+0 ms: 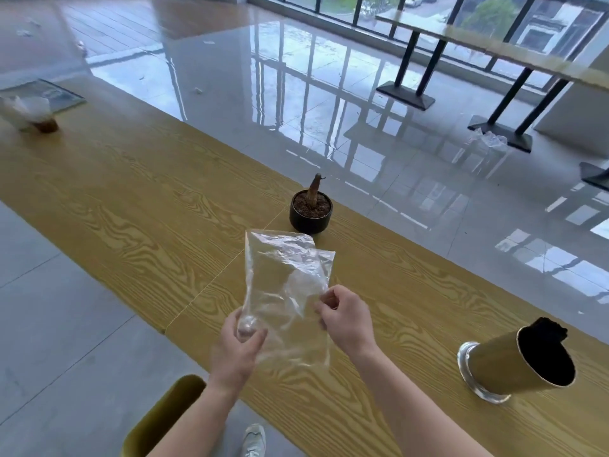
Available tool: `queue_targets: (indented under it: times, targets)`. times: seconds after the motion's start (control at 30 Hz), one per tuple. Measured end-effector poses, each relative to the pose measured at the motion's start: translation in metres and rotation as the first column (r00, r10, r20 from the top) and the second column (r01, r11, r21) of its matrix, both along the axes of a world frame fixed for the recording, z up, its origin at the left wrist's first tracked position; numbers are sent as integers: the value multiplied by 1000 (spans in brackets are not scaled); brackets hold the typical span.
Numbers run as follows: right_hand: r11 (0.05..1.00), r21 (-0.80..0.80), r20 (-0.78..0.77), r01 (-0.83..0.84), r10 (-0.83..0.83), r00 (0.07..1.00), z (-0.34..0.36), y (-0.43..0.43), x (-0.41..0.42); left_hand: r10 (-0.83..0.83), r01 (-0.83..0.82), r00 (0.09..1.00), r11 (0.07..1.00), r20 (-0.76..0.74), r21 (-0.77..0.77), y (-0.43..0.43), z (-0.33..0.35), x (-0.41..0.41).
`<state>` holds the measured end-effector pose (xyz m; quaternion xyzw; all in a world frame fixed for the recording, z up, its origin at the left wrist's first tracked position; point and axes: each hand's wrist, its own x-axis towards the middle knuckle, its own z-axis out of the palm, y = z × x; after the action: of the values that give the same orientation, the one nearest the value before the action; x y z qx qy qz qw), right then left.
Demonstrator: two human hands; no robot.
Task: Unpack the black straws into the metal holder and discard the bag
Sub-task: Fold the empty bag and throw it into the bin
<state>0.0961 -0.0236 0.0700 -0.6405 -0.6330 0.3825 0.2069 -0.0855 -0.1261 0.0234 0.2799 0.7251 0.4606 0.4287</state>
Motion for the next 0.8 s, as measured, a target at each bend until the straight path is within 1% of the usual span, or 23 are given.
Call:
queue_targets:
  times: [0.03, 0.1, 0.2, 0.3, 0.37, 0.47, 0.63, 0.8]
  targets:
    - [997, 42, 111, -63, 58, 992, 0, -2, -6, 20, -20, 997, 1000, -70, 4, -6, 3, -4]
    - [984, 70, 209, -162, 144, 967, 0, -7, -18, 66, -65, 976, 998, -209, 10, -23, 8, -13]
    - [949, 84, 261, -304, 273, 926, -3, -19, -41, 131, -142, 891, 990, -436, 7, -51, 14, -24]
    - [891, 103, 267, -443, 404, 875, -7, -38, -64, 187, -249, 814, 968, -550, -40, -84, 14, -36]
    - [851, 108, 276, -514, 471, 838, -10, -53, -79, 216, -311, 785, 948, -581, -68, -107, 11, -45]
    - [797, 96, 286, -596, 551, 784, -15, -78, -99, 275, -391, 750, 918, -601, -68, -143, 2, -55]
    - [726, 43, 273, -687, 653, 707, -32, -117, -132, 345, -498, 728, 860, -592, -111, -195, -17, -73]
    - [650, 4, 282, -760, 728, 625, -62, -158, -170, 353, -547, 722, 818, -595, -179, -238, -45, -105]
